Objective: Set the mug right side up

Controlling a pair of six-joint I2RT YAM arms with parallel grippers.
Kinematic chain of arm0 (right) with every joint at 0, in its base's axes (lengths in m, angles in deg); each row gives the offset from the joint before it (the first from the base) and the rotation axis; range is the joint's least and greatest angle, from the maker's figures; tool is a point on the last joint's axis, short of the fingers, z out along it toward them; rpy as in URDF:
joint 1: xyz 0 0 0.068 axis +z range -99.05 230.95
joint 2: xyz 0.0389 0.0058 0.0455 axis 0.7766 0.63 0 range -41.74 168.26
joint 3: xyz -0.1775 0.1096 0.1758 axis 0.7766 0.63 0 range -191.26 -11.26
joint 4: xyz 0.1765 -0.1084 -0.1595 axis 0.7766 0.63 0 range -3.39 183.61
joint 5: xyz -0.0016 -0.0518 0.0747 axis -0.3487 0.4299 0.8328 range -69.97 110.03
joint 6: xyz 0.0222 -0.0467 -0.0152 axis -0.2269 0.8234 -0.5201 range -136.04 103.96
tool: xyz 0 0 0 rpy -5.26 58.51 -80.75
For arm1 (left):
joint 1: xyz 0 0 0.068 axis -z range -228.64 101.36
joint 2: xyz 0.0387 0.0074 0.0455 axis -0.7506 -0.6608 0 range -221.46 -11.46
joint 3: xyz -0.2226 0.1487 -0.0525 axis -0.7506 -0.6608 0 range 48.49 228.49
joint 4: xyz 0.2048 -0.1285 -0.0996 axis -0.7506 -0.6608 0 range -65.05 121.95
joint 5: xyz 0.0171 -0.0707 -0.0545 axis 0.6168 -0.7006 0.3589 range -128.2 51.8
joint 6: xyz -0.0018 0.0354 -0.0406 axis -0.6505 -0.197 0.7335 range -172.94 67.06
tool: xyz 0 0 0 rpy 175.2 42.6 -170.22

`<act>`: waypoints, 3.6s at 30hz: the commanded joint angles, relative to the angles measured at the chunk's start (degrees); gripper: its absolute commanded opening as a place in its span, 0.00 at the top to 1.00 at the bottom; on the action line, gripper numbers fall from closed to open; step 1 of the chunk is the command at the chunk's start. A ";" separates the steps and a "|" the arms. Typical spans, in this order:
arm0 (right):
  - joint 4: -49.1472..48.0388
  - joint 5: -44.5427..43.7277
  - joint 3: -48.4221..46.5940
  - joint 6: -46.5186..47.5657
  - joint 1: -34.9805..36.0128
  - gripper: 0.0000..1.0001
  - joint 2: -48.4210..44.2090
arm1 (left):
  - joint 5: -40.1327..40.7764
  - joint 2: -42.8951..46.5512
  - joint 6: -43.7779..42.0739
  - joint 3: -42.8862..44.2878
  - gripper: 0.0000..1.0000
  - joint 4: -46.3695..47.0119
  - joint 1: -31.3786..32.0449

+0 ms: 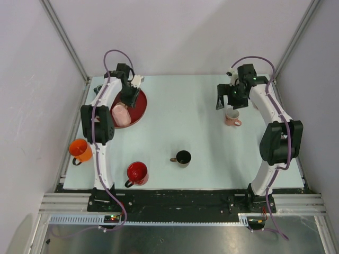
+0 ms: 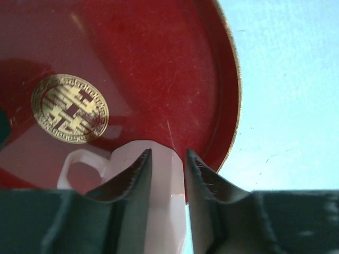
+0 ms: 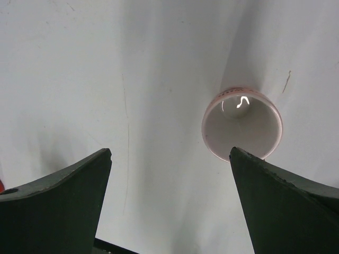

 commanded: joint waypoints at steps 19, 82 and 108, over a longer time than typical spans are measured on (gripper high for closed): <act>0.35 -4.03 -0.65 1.22 4.08 0.00 -3.17 | 9.98 16.28 -13.14 -12.99 0.00 -0.28 -1.54; -76.82 32.33 2.08 -50.07 20.12 0.01 4.86 | -21.13 26.59 4.44 8.70 1.00 -0.32 0.40; -108.33 41.05 -21.95 -90.79 24.37 0.85 22.06 | -31.20 25.41 8.74 15.71 1.00 -0.05 5.02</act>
